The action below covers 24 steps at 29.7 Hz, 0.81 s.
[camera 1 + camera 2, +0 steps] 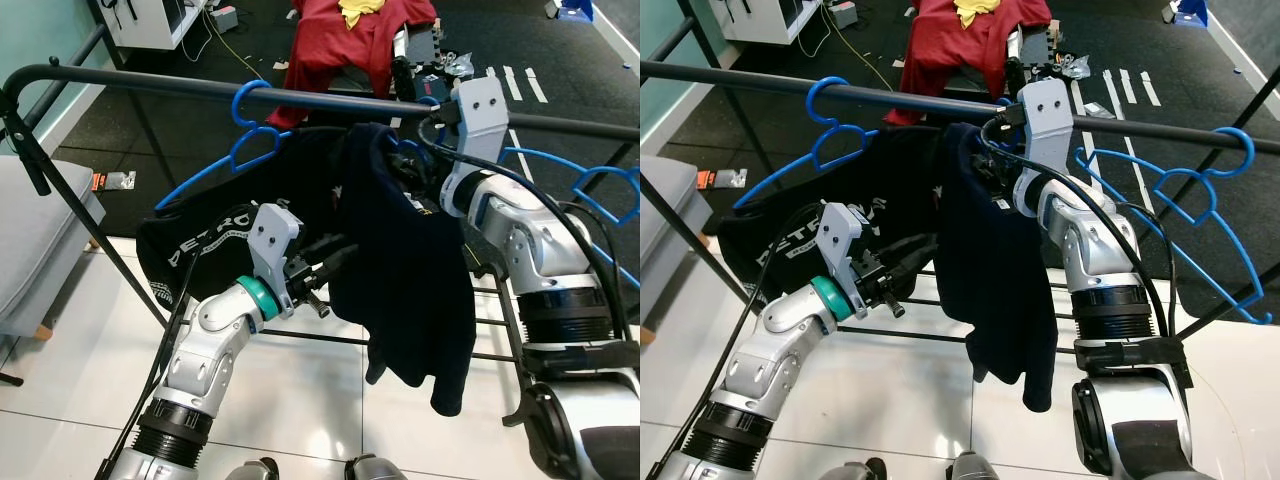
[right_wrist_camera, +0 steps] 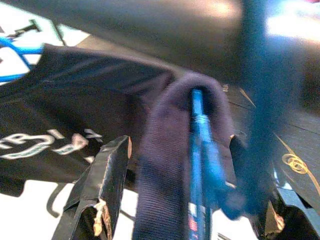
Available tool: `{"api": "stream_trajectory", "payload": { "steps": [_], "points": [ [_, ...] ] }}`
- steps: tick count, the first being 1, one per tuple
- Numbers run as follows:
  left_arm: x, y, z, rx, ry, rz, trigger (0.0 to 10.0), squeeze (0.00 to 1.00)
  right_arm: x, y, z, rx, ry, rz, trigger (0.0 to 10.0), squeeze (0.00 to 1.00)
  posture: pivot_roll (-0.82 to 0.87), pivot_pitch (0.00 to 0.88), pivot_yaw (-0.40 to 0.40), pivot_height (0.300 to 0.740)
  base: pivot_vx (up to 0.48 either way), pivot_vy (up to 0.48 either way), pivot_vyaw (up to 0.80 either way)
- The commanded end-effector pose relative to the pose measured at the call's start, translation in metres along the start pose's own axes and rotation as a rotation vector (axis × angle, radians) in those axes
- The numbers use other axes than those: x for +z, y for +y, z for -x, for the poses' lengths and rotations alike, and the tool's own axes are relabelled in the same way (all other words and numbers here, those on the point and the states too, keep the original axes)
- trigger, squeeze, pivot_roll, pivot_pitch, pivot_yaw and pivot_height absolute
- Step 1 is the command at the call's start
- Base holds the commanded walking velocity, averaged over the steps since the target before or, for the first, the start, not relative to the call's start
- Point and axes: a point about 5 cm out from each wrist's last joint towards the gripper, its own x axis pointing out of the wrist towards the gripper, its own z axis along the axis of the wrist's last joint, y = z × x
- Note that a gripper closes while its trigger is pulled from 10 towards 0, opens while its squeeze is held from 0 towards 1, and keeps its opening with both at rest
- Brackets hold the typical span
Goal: Hang hanger
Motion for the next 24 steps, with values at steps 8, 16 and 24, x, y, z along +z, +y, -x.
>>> {"api": "stream_trajectory", "payload": {
  "steps": [8, 16, 24],
  "points": [
    [-0.0034, -0.0029, 0.0028, 0.0, 0.022, -0.005, 10.0, 0.0, 0.0009, -0.0006, -0.002, 0.005, -0.031, -0.006, 0.0, 0.0, -0.1, 0.101, 0.001, 0.74, 0.0, 0.0, 0.0],
    [-0.0037, -0.004, 0.0023, -0.004, 0.026, -0.007, 10.0, 0.0, 0.0018, -0.0034, -0.0021, 0.006, -0.037, 0.002, 0.0, 0.0, -0.1, 0.101, 0.003, 0.74, 0.0, 0.0, 0.0],
    [-0.0045, -0.0041, 0.0026, -0.006, 0.033, -0.007, 10.0, 0.0, -0.0005, -0.0035, -0.0023, 0.008, -0.037, -0.002, 0.0, 0.0, -0.1, 0.104, 0.005, 0.74, 0.0, 0.0, 0.0]
  ]
}}
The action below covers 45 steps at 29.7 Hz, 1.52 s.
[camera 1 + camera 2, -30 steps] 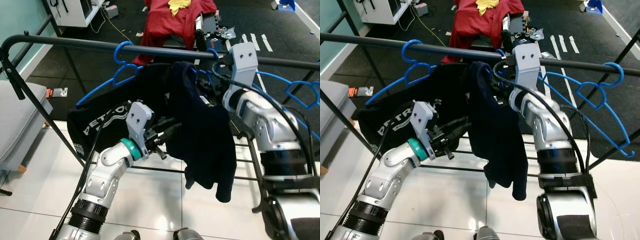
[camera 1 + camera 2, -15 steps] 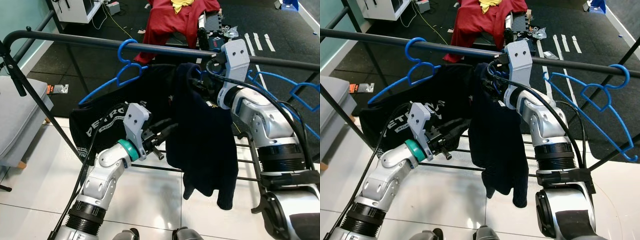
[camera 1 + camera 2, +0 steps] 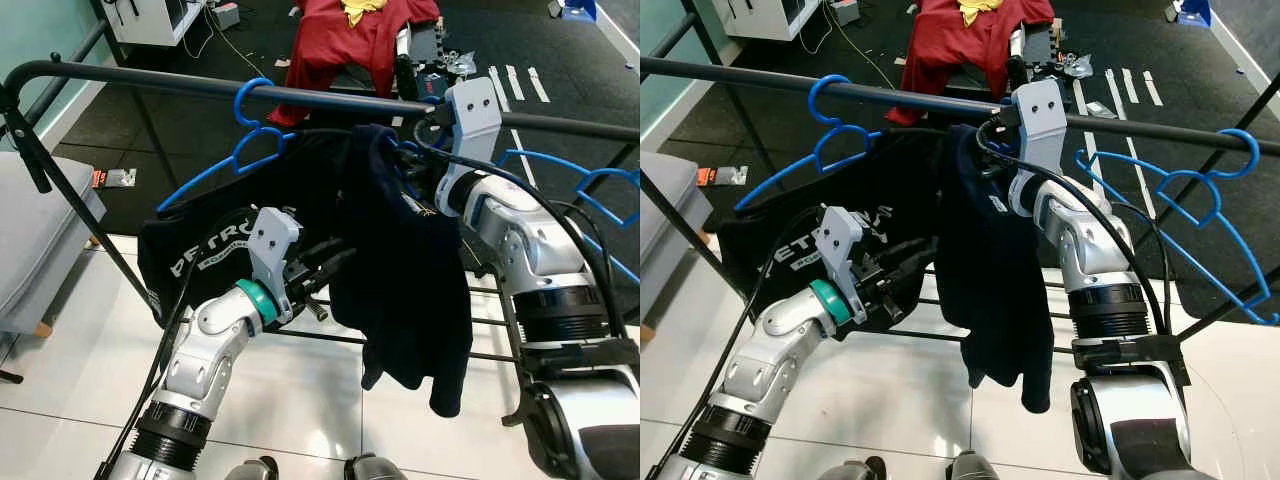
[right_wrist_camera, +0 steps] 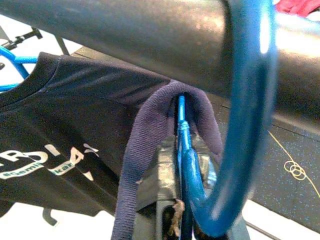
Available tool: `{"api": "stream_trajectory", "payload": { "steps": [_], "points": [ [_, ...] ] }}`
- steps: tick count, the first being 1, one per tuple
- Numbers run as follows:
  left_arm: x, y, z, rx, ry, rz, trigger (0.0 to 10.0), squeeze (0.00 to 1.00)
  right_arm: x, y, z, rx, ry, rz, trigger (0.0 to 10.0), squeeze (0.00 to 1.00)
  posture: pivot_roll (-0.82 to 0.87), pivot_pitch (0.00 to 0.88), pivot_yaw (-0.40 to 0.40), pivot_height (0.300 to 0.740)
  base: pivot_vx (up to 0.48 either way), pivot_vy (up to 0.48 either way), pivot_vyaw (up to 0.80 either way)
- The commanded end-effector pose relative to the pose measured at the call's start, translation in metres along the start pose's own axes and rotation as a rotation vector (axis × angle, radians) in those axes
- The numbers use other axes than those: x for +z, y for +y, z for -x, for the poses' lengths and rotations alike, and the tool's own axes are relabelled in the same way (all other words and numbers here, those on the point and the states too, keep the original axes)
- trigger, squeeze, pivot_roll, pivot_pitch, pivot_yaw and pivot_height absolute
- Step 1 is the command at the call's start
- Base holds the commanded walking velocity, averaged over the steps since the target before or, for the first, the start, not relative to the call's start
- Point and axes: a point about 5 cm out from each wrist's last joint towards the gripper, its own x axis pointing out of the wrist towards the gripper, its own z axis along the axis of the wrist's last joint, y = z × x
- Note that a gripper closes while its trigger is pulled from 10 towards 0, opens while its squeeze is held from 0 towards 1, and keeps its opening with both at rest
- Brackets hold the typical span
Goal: Hang hanger
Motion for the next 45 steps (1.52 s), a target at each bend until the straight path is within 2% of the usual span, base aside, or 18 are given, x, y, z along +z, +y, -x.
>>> {"api": "stream_trajectory", "payload": {
  "steps": [1, 6, 10, 15, 17, 21, 22, 28, 31, 35, 41, 43, 44, 45],
  "points": [
    [-0.001, -0.004, 0.001, -0.011, 0.013, -0.007, 10.0, 0.0, -0.001, -0.002, 0.0, -0.001, -0.004, -0.006, 0.0, 0.0, -0.1, 0.104, 0.005, 0.74, 0.0, 0.0, 0.0],
    [-0.002, -0.004, 0.001, -0.015, 0.017, -0.008, 10.0, 0.0, -0.002, -0.002, 0.001, 0.017, -0.022, -0.016, 0.0, 0.0, -0.1, 0.104, 0.007, 0.74, 0.0, 0.0, 0.0],
    [-0.001, -0.004, 0.001, -0.016, 0.017, -0.01, 10.0, 0.0, 0.0, -0.003, 0.008, 0.078, -0.064, -0.036, 0.0, 0.0, -0.1, 0.108, 0.009, 0.74, 0.0, 0.0, 0.0],
    [0.0, -0.004, 0.002, -0.017, 0.017, -0.012, 10.0, 0.0, 0.003, -0.014, 0.026, 0.141, -0.1, -0.02, 0.0, 0.0, -0.1, 0.114, 0.009, 0.74, 0.0, 0.0, 0.0],
    [0.0, -0.005, 0.002, -0.021, 0.018, -0.012, 10.0, 0.0, 0.005, -0.023, 0.038, 0.17, -0.112, 0.006, 0.0, 0.0, -0.1, 0.118, 0.009, 0.74, 0.0, 0.0, 0.0],
    [0.0, -0.005, 0.002, -0.023, 0.018, -0.012, 10.0, 0.0, 0.006, -0.026, 0.043, 0.192, -0.115, 0.024, 0.0, 0.0, -0.11, 0.123, 0.01, 0.74, 0.0, 0.0, 0.0],
    [-0.001, -0.007, 0.001, -0.029, 0.021, -0.013, 10.0, 0.0, 0.005, -0.031, 0.056, 0.255, -0.09, 0.093, 0.0, 0.0, -0.11, 0.128, 0.01, 0.74, 0.0, 0.0, 0.0],
    [-0.002, -0.008, 0.002, -0.043, 0.036, -0.026, 10.0, 0.0, 0.001, -0.036, 0.071, 0.333, -0.018, 0.193, 0.0, 0.0, -0.11, 0.134, 0.012, 0.74, 0.0, 0.0, 0.0],
    [-0.003, -0.009, 0.002, -0.051, 0.045, -0.034, 10.0, 0.0, 0.0, -0.037, 0.075, 0.348, 0.016, 0.244, 0.0, 0.0, -0.11, 0.133, 0.017, 0.74, 0.0, 0.0, 0.0],
    [-0.002, -0.01, 0.001, -0.059, 0.051, -0.041, 10.0, 0.0, 0.002, -0.034, 0.072, 0.34, 0.014, 0.288, 0.0, 0.0, -0.11, 0.133, 0.019, 0.74, 0.0, 0.0, 0.0],
    [-0.002, -0.011, 0.001, -0.061, 0.053, -0.045, 10.0, 0.0, 0.005, -0.031, 0.07, 0.337, -0.01, 0.296, 0.0, 0.0, -0.11, 0.132, 0.019, 0.74, 0.0, 0.0, 0.0],
    [-0.001, -0.01, 0.001, -0.063, 0.053, -0.049, 10.0, 0.0, 0.013, -0.025, 0.068, 0.339, -0.078, 0.303, 0.0, 0.0, -0.11, 0.13, 0.017, 0.74, 0.0, 0.0, 0.0],
    [-0.001, -0.01, 0.001, -0.063, 0.053, -0.049, 10.0, 0.0, 0.013, -0.025, 0.068, 0.339, -0.078, 0.303, 0.0, 0.0, -0.11, 0.13, 0.017, 0.74, 0.0, 0.0, 0.0],
    [-0.002, -0.011, 0.001, -0.067, 0.055, -0.052, 10.0, 0.0, 0.018, -0.021, 0.07, 0.374, -0.125, 0.285, 0.0, 0.0, -0.11, 0.128, 0.017, 0.74, 0.0, 0.0, 0.0]
  ]
}}
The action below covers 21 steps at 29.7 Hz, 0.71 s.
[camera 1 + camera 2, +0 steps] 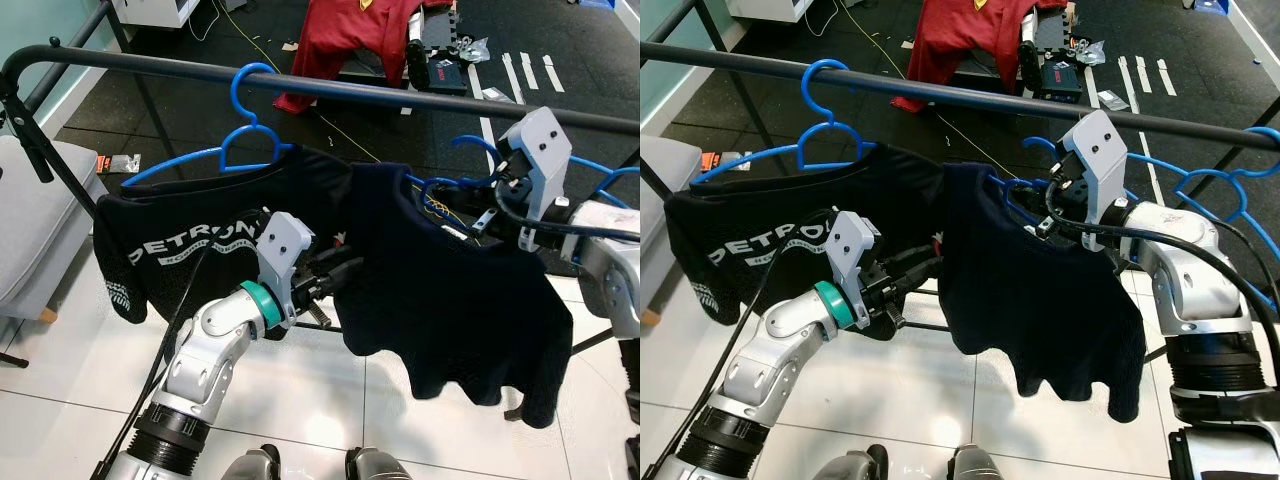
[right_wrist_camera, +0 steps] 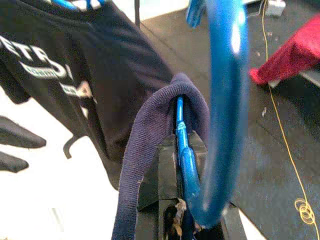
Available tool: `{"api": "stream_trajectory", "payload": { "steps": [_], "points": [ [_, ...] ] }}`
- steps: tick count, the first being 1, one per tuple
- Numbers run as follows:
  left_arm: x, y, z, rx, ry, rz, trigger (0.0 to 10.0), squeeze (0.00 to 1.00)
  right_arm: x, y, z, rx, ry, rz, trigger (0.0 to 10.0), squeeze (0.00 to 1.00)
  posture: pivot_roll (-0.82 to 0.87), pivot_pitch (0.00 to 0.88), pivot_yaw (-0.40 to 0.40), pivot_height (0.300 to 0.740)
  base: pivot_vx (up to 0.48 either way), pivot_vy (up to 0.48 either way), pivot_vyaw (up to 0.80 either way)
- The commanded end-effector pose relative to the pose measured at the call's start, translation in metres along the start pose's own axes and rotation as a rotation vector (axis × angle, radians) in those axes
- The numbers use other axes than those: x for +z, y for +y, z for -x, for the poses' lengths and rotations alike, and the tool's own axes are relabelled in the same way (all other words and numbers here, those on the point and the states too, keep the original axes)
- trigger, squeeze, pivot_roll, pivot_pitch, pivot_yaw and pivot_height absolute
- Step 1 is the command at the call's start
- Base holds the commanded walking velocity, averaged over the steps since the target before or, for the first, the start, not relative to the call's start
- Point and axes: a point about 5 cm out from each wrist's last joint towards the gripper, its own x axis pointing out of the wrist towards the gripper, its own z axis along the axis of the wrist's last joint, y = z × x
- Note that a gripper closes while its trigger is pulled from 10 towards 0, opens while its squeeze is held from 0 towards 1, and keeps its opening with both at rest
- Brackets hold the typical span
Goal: Hang hanger
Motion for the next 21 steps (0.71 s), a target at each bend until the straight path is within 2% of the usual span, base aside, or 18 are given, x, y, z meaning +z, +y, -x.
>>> {"api": "stream_trajectory", "payload": {
  "steps": [1, 3, 6, 8, 9, 10, 12, 14, 15, 17, 19, 20, 21],
  "points": [
    [-0.003, -0.005, 0.002, -0.021, 0.02, -0.005, 10.0, 0.0, 0.022, 0.007, 0.007, 0.092, -0.135, 0.008, 0.0, 0.0, -0.11, 0.127, 0.016, 0.74, 0.0, 0.0, 0.0],
    [-0.004, -0.006, 0.003, -0.026, 0.022, -0.006, 10.0, 0.0, 0.022, 0.024, 0.025, 0.315, -0.124, -0.082, 0.0, 0.0, -0.11, 0.125, 0.014, 0.74, 0.0, 0.0, 0.0],
    [-0.004, -0.006, 0.003, -0.027, 0.023, -0.006, 10.0, 0.0, 0.021, 0.03, 0.031, 0.385, -0.104, -0.102, 0.0, 0.0, -0.11, 0.124, 0.014, 0.74, 0.0, 0.0, 0.0],
    [-0.004, -0.006, 0.005, -0.024, 0.023, -0.004, 10.0, 0.0, 0.021, 0.035, 0.047, 0.463, -0.083, -0.138, 0.0, 0.0, -0.12, 0.123, 0.016, 0.74, 0.0, 0.0, 0.0],
    [-0.004, -0.006, 0.005, -0.024, 0.023, -0.004, 10.0, 0.0, 0.021, 0.035, 0.047, 0.463, -0.083, -0.138, 0.0, 0.0, -0.12, 0.123, 0.016, 0.74, 0.0, 0.0, 0.0],
    [-0.005, -0.006, 0.006, -0.023, 0.024, -0.002, 10.0, 0.0, 0.022, 0.034, 0.054, 0.476, -0.077, -0.148, 0.0, 0.0, -0.12, 0.122, 0.02, 0.74, 0.0, 0.0, 0.0],
    [-0.006, -0.007, 0.009, -0.022, 0.028, 0.0, 10.0, 0.0, 0.023, 0.03, 0.062, 0.466, -0.058, -0.144, 0.0, 0.0, -0.12, 0.118, 0.023, 0.74, 0.0, 0.0, 0.0],
    [-0.006, -0.007, 0.009, -0.022, 0.028, 0.0, 10.0, 0.0, 0.023, 0.03, 0.062, 0.466, -0.058, -0.144, 0.0, 0.0, -0.12, 0.118, 0.023, 0.74, 0.0, 0.0, 0.0],
    [-0.007, -0.007, 0.01, -0.022, 0.031, 0.001, 10.0, 0.0, 0.021, 0.028, 0.066, 0.449, -0.025, -0.124, 0.0, 0.0, -0.12, 0.113, 0.026, 0.74, 0.0, 0.0, 0.0],
    [-0.009, -0.006, 0.011, -0.019, 0.039, -0.003, 10.0, 0.0, 0.015, 0.022, 0.07, 0.388, 0.05, -0.079, 0.0, 0.0, -0.12, 0.109, 0.026, 0.74, 0.0, 0.0, 0.0],
    [-0.01, -0.004, 0.012, -0.003, 0.043, -0.008, 10.0, 0.0, 0.004, 0.014, 0.07, 0.287, 0.149, 0.008, 0.0, 0.0, -0.13, 0.105, 0.026, 0.74, 0.0, 0.0, 0.0],
    [-0.01, -0.004, 0.012, -0.003, 0.043, -0.008, 10.0, 0.0, 0.004, 0.014, 0.07, 0.287, 0.149, 0.008, 0.0, 0.0, -0.13, 0.105, 0.026, 0.74, 0.0, 0.0, 0.0],
    [-0.01, -0.003, 0.012, 0.004, 0.044, -0.009, 10.0, 0.0, -0.002, 0.01, 0.07, 0.214, 0.188, 0.043, 0.0, 0.0, -0.13, 0.1, 0.026, 0.74, 0.0, 0.0, 0.0]
  ]
}}
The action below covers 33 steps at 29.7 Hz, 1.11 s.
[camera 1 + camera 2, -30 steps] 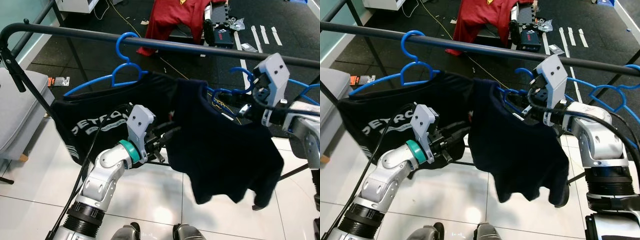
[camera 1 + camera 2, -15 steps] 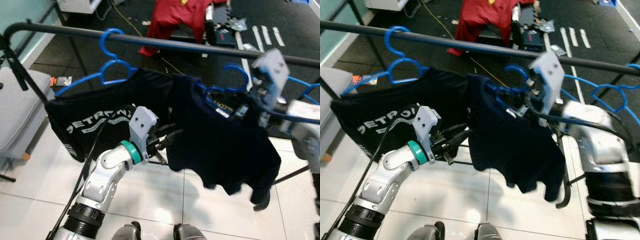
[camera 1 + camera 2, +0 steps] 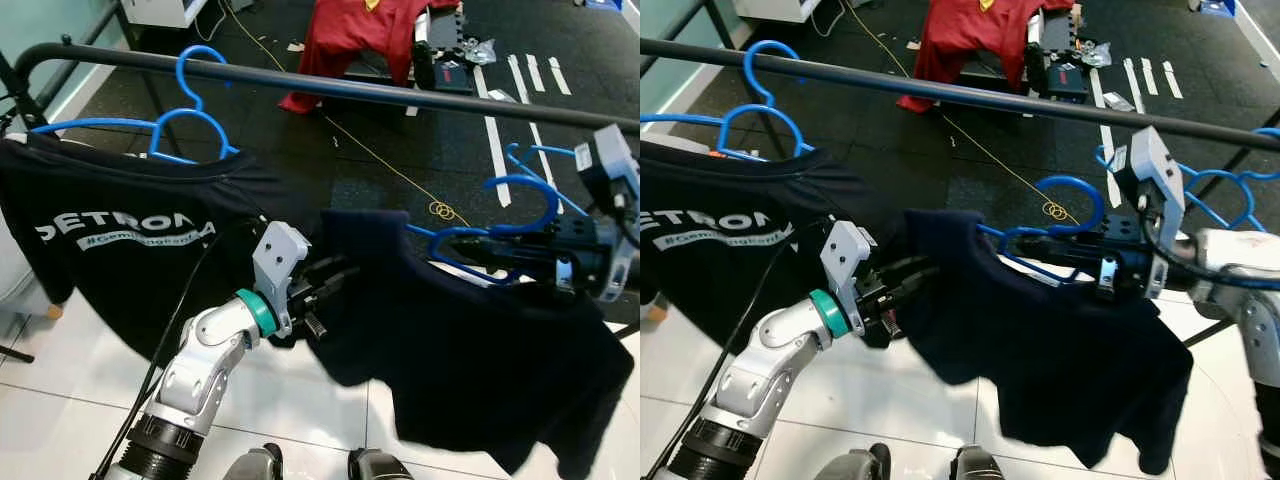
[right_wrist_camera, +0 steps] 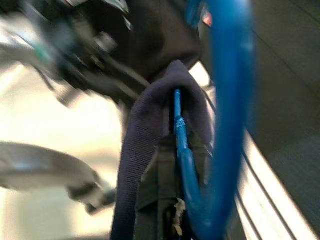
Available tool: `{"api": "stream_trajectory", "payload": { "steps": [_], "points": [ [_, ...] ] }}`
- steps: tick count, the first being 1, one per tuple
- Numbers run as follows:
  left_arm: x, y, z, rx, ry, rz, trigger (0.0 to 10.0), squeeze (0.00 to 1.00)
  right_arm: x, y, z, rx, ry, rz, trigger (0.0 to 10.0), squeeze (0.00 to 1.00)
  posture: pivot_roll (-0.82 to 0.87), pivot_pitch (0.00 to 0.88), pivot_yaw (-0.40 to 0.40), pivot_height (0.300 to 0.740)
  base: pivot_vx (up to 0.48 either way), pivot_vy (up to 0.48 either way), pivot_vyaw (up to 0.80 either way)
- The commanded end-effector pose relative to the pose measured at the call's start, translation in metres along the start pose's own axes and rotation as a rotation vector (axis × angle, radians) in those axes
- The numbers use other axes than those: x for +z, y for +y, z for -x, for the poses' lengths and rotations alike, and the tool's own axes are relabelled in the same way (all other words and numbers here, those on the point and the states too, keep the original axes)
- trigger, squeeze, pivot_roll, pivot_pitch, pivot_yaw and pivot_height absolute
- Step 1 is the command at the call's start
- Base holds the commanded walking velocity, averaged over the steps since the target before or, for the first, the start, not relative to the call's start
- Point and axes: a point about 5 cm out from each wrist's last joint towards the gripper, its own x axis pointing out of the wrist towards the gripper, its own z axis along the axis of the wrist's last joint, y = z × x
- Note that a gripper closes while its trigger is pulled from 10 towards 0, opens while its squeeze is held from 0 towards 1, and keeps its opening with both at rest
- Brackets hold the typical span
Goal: Hang hanger
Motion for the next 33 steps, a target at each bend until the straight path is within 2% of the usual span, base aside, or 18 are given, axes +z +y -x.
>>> {"api": "stream_trajectory", "payload": {
  "steps": [1, 5, 7, 12, 14, 18, 19, 21, 22, 23, 24, 29, 33],
  "points": [
    [-0.005, -0.003, 0.001, 0.002, 0.018, 0.0, 10.0, 0.0, -0.008, -0.006, 0.001, -0.103, 0.076, 0.066, 0.0, 0.0, -0.13, 0.097, 0.027, 0.74, 0.0, 0.0, 0.0],
    [-0.008, -0.003, 0.002, 0.011, 0.024, 0.006, 10.0, 0.0, -0.023, -0.011, -0.002, -0.245, 0.148, 0.078, 0.0, 0.0, -0.13, 0.09, 0.032, 0.74, 0.0, 0.0, 0.0],
    [-0.009, -0.003, 0.002, 0.013, 0.026, 0.007, 10.0, 0.0, -0.025, -0.011, -0.003, -0.266, 0.155, 0.077, 0.0, 0.0, -0.13, 0.09, 0.032, 0.74, 0.0, 0.0, 0.0],
    [-0.009, 0.0, 0.002, 0.036, 0.027, 0.008, 10.0, 0.0, -0.031, -0.007, -0.012, -0.371, 0.072, 0.013, 0.0, 0.0, -0.13, 0.089, 0.037, 0.74, 0.0, 0.0, 0.0],
    [-0.011, 0.006, 0.004, 0.09, 0.028, 0.021, 10.0, 0.0, -0.036, -0.004, -0.019, -0.432, 0.004, -0.043, 0.0, 0.0, -0.13, 0.091, 0.037, 0.74, 0.0, 0.0, 0.0],
    [-0.017, 0.014, 0.007, 0.173, 0.039, 0.039, 10.0, 0.0, -0.043, -0.003, -0.025, -0.53, -0.059, -0.095, 0.0, 0.0, -0.12, 0.093, 0.038, 0.74, 0.0, 0.0, 0.0],
    [-0.023, 0.02, 0.01, 0.252, 0.07, 0.036, 10.0, 0.0, -0.053, -0.003, -0.03, -0.626, -0.085, -0.143, 0.0, 0.0, -0.12, 0.095, 0.038, 0.74, 0.0, 0.0, 0.0],
    [-0.023, 0.02, 0.01, 0.252, 0.07, 0.036, 10.0, 0.0, -0.053, -0.003, -0.03, -0.626, -0.085, -0.143, 0.0, 0.0, -0.12, 0.095, 0.038, 0.74, 0.0, 0.0, 0.0],
    [-0.03, 0.025, 0.014, 0.309, 0.101, 0.029, 10.0, 0.0, -0.066, 0.0, -0.035, -0.719, -0.095, -0.196, 0.0, 0.0, -0.12, 0.096, 0.04, 0.74, 0.0, 0.0, 0.0],
    [-0.03, 0.025, 0.014, 0.309, 0.101, 0.029, 10.0, 0.0, -0.066, 0.0, -0.035, -0.719, -0.095, -0.196, 0.0, 0.0, -0.12, 0.096, 0.04, 0.74, 0.0, 0.0, 0.0],
    [-0.033, 0.028, 0.016, 0.355, 0.11, 0.036, 10.0, 0.0, -0.078, 0.003, -0.04, -0.8, -0.085, -0.225, 0.0, 0.0, -0.12, 0.097, 0.046, 0.74, 0.0, 0.0, 0.0],
    [-0.035, 0.031, 0.017, 0.401, 0.113, 0.044, 10.0, 0.0, -0.094, 0.009, -0.049, -0.888, -0.061, -0.258, 0.0, 0.0, -0.11, 0.098, 0.046, 0.74, 0.0, 0.0, 0.0],
    [-0.029, 0.038, 0.014, 0.489, 0.044, 0.123, 10.0, 0.0, -0.102, 0.007, -0.054, -1.033, -0.073, -0.347, 0.0, 0.0, -0.1, 0.099, 0.042, 0.74, 0.0, 0.0, 0.0]
  ]
}}
